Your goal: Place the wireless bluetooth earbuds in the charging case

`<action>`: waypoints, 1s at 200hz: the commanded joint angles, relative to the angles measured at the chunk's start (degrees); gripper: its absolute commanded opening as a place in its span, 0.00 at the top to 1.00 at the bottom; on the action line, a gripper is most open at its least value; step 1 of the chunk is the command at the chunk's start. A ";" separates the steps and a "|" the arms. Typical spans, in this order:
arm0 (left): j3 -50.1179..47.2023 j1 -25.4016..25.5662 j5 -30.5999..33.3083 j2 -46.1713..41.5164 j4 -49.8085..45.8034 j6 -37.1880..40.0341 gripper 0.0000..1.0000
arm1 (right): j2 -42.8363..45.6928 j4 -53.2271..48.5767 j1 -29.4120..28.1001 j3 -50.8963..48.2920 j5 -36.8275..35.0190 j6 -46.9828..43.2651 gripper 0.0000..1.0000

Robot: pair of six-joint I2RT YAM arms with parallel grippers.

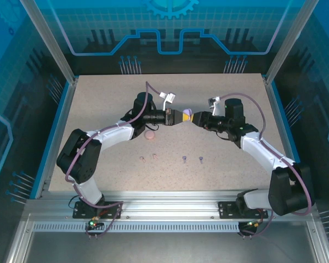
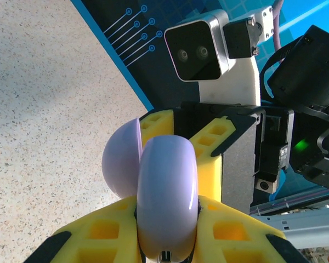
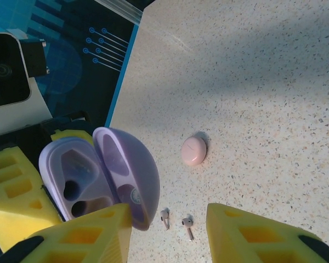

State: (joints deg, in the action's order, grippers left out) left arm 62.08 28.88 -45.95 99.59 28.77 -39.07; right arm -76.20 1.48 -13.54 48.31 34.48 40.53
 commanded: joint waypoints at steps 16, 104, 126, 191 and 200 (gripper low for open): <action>0.32 0.77 -1.59 -0.32 0.41 -0.04 1.00 | -1.53 -0.01 -0.71 3.16 -0.55 -1.07 0.59; 0.23 1.61 -1.00 0.36 1.11 -0.65 1.00 | -3.08 0.37 -0.70 4.60 0.54 -1.07 0.82; 0.54 1.59 -0.89 0.74 1.45 -1.05 1.00 | -3.07 0.37 -0.77 4.68 0.74 -0.98 0.86; 1.42 1.70 3.03 0.66 -1.51 0.06 0.46 | -3.25 -2.33 -0.99 7.20 0.02 -2.30 1.00; 1.03 1.48 5.04 -0.10 -2.24 0.84 0.36 | -3.50 -4.20 -1.03 8.15 -1.05 -3.15 1.00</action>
State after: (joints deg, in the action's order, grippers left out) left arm 62.13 29.47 -43.59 100.14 28.53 -40.21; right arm -79.22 -0.62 -13.85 52.66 34.61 39.35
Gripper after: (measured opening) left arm 0.508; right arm 0.056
